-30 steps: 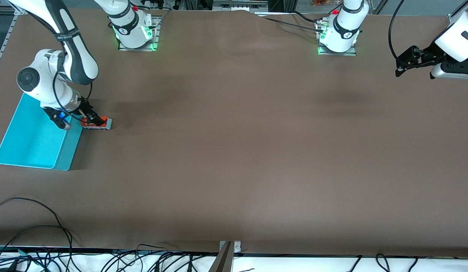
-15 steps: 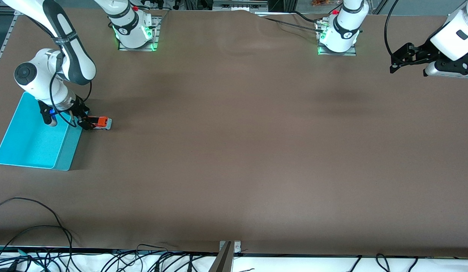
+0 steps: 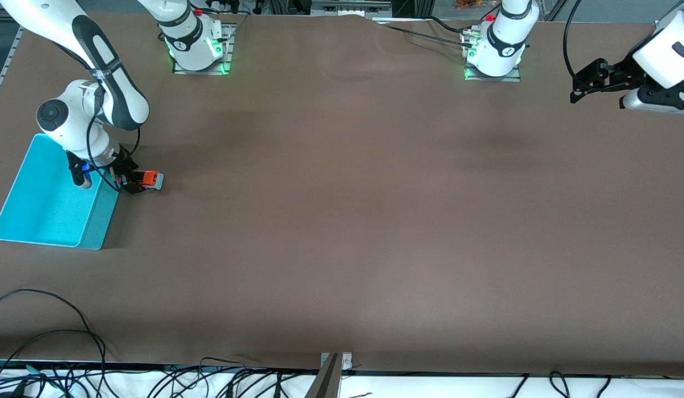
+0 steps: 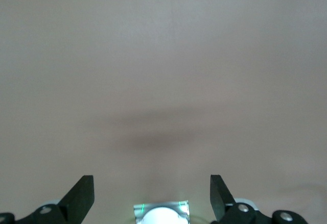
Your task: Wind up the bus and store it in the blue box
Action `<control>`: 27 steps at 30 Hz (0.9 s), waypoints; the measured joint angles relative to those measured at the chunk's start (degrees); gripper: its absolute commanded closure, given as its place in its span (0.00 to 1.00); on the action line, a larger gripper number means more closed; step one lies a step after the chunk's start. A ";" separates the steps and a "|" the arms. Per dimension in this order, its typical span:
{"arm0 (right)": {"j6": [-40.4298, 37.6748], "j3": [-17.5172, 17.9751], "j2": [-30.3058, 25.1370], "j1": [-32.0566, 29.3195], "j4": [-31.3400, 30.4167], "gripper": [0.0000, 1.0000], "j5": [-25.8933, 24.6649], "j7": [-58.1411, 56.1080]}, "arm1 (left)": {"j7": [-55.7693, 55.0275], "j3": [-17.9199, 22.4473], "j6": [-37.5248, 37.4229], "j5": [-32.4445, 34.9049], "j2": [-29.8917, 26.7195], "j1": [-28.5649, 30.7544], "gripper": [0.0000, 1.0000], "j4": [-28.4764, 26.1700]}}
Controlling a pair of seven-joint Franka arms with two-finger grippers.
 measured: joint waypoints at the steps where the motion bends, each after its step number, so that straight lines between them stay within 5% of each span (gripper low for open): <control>1: 0.07 0.00 0.05 0.00 0.00 0.72 0.00 0.00 | 0.00 -0.01 -0.96 0.00 0.95 -0.02 0.00 1.38; 10: 0.10 0.05 -0.10 0.01 0.11 1.00 -0.01 0.03 | 0.00 0.04 -3.60 0.00 6.11 0.01 0.00 7.20; 18: -2.07 1.55 -1.90 0.18 0.54 1.00 -0.07 -0.85 | 0.00 0.03 -3.47 0.00 6.26 0.01 0.00 7.30; 27: -11.53 4.25 -9.84 0.36 0.97 1.00 -0.10 -9.06 | 0.00 -0.06 -0.86 0.00 5.67 0.01 0.00 6.28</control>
